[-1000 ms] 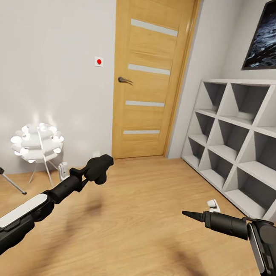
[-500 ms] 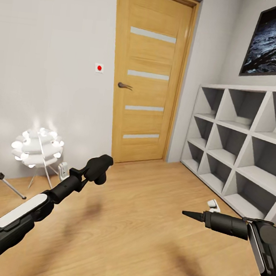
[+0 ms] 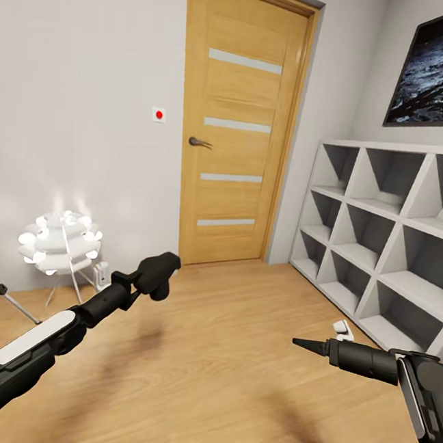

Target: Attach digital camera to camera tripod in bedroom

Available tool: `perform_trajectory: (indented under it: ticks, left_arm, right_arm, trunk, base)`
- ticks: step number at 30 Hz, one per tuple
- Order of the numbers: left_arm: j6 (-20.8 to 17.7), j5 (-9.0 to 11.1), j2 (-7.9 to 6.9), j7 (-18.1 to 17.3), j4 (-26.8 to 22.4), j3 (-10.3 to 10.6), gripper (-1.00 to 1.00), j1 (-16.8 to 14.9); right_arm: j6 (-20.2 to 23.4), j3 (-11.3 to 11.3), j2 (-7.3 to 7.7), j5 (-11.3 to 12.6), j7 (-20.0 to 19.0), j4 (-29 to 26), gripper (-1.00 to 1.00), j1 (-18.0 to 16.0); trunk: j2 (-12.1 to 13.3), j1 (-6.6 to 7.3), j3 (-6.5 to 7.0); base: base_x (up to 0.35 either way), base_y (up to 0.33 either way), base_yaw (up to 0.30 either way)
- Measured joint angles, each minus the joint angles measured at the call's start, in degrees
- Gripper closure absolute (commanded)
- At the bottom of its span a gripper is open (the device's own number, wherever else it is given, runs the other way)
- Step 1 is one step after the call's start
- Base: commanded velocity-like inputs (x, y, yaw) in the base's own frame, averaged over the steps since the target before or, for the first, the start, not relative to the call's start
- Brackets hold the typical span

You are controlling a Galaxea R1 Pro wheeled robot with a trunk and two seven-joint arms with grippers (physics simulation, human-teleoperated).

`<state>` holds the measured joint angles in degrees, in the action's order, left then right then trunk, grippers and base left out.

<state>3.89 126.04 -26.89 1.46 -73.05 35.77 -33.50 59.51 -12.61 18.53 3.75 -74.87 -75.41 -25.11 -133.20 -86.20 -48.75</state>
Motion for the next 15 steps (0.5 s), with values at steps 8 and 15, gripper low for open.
perform_trajectory:
  ticks: [8,15]
  left_arm:
    - [0.2,1.4,0.05,8.0,-0.3,-0.2,1.00,0.0]
    - [0.1,2.2,0.05,9.5,-0.4,-0.2,1.00,0.0]
  right_arm:
    - [0.0,0.0,0.00,0.1,0.0,0.0,-1.00,0.0]
    - [0.0,0.0,0.00,0.1,-0.1,0.0,-1.00,0.0]
  trunk:
    - [3.2,1.76,1.44]
    - [6.0,3.30,2.69]
  base:
    - [0.000,0.000,0.000]
    - [0.000,0.000,0.000]
